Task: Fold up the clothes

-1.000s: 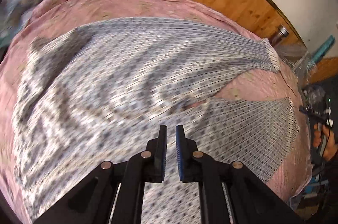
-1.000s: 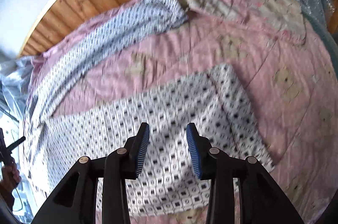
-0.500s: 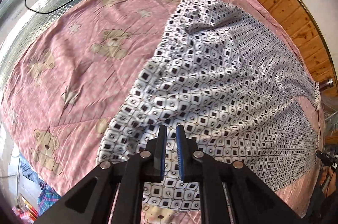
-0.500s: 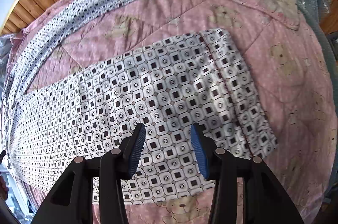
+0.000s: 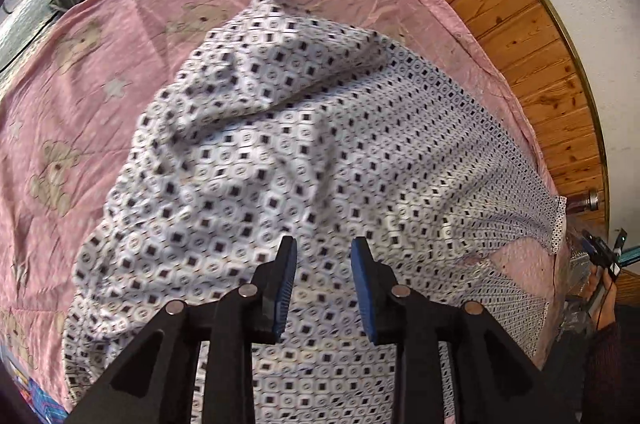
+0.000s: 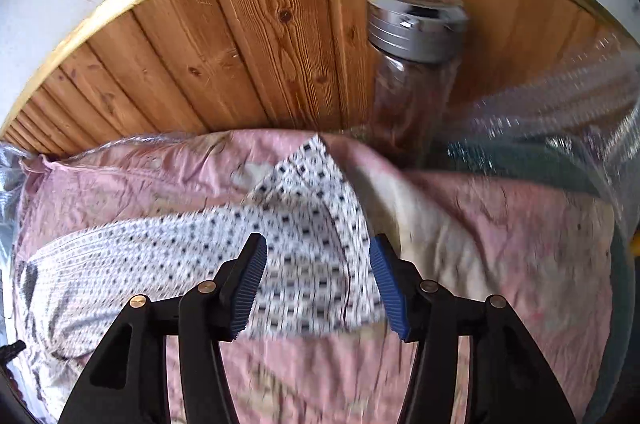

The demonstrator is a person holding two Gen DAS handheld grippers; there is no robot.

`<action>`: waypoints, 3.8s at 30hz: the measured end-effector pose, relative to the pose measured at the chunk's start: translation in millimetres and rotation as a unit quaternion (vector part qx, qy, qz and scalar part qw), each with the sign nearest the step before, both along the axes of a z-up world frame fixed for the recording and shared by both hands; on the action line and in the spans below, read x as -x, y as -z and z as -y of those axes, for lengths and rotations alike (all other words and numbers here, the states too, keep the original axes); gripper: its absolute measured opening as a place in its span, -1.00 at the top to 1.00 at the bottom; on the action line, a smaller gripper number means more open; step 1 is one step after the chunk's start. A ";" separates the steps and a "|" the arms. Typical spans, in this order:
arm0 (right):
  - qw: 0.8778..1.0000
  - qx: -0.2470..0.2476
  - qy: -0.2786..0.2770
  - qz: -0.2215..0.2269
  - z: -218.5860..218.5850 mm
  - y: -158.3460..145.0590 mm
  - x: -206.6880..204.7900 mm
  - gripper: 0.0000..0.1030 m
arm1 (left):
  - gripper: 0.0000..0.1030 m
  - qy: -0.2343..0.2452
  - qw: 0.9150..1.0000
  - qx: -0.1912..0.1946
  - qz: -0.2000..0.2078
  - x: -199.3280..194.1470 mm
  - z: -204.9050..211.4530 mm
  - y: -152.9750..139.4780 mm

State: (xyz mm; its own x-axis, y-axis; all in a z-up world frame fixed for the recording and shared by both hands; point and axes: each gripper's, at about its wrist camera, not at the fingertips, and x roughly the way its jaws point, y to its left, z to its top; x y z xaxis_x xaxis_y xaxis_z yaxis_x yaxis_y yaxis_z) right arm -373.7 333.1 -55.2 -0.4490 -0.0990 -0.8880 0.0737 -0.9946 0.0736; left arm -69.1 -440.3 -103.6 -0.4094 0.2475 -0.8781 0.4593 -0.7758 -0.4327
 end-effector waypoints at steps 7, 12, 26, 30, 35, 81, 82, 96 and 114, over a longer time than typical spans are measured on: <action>0.994 -0.097 -0.038 0.039 24.0 61.6 48.2 0.87 | 0.40 0.029 0.999 -0.035 -0.024 86.5 -72.8 13.0; 0.990 -0.084 -0.109 -0.028 35.5 21.7 1.3 0.90 | 0.40 0.031 0.995 -0.087 -0.047 135.4 -111.1 20.7; 0.985 -0.013 -0.158 -0.065 36.4 -4.8 -9.6 0.95 | 0.40 0.028 0.992 -0.116 -0.027 198.9 -165.6 37.9; 0.973 -0.029 -0.212 -0.082 6.8 -44.3 -116.1 0.95 | 0.39 -0.001 0.991 -0.128 -0.034 199.1 -150.0 40.7; 0.988 -0.075 -0.137 0.017 -72.0 11.6 -186.0 0.95 | 0.25 -0.036 0.987 -0.153 -0.028 190.4 -136.9 61.3; 0.975 0.150 0.147 0.067 -128.1 17.7 -312.2 0.93 | 1.00 0.119 0.987 -0.105 0.039 -10.7 -286.3 59.4; 0.978 0.140 0.146 0.053 -128.6 3.6 -313.9 0.93 | 1.00 0.122 0.987 -0.106 0.019 -7.9 -287.9 50.5; 0.984 0.025 0.156 0.082 -158.3 50.6 -326.8 0.93 | 0.99 0.178 0.978 -0.109 0.011 -53.3 -349.0 85.6; 0.989 0.070 -0.077 0.110 34.9 -15.3 -291.2 0.65 | 0.97 -0.038 0.999 -0.016 -0.011 -151.4 -67.2 82.8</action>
